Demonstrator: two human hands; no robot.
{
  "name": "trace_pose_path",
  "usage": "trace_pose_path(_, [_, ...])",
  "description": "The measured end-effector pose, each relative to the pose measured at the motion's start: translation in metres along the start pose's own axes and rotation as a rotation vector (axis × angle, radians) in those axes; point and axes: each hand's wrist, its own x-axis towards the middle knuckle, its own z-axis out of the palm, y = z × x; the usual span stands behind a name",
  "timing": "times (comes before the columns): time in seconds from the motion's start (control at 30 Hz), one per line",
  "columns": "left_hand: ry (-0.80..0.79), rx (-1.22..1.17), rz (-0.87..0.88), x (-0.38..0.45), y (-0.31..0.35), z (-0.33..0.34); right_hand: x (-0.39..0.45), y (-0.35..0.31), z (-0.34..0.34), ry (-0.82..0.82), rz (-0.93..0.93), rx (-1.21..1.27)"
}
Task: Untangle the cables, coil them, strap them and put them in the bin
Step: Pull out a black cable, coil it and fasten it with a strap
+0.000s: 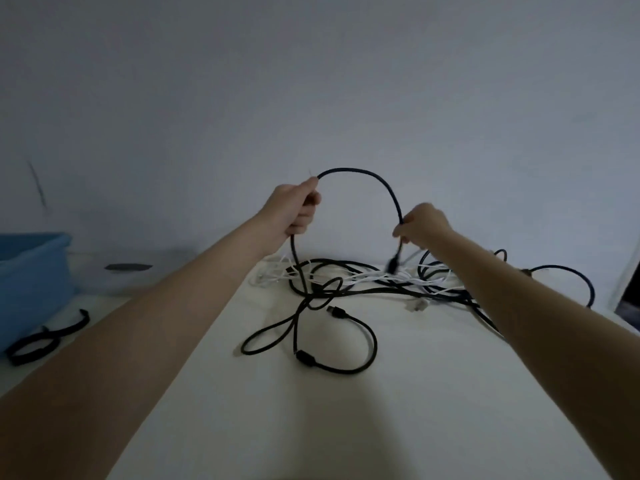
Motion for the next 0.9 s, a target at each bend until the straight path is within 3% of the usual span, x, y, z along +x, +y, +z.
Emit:
trace_pose_path(0.07, [-0.039, -0.101, 0.008, -0.001, 0.01, 0.01, -0.012, -0.012, 0.011, -0.061, -0.08, 0.008])
trace_pose_path(0.2, [-0.11, -0.391, -0.067, 0.0, 0.017, 0.032, -0.031, -0.035, 0.022, -0.3, -0.025, 0.631])
trace_pose_path(0.3, [-0.155, -0.461, -0.09, -0.001, 0.013, 0.05, -0.039, -0.039, 0.022, -0.392, -0.076, 0.785])
trace_pose_path(0.4, [-0.149, -0.344, -0.049, 0.004, 0.003, 0.062, -0.041, -0.039, 0.024, -0.475, -0.086, 0.669])
trace_pose_path(0.5, [-0.114, 0.059, 0.026, 0.014, -0.012, 0.06, -0.041, -0.035, 0.02, -0.65, -0.043, 0.615])
trace_pose_path(0.6, [-0.105, 0.215, -0.005, 0.02, -0.028, 0.044, -0.04, -0.033, 0.009, -0.797, -0.149, 0.454])
trace_pose_path(0.73, [-0.063, 0.01, -0.174, 0.024, -0.04, 0.034, -0.032, -0.036, 0.0, -0.681, -0.289, 0.4])
trace_pose_path(0.9, [-0.246, -0.287, -0.275, 0.013, -0.031, 0.043, -0.022, -0.041, -0.01, -0.55, -0.338, 0.626])
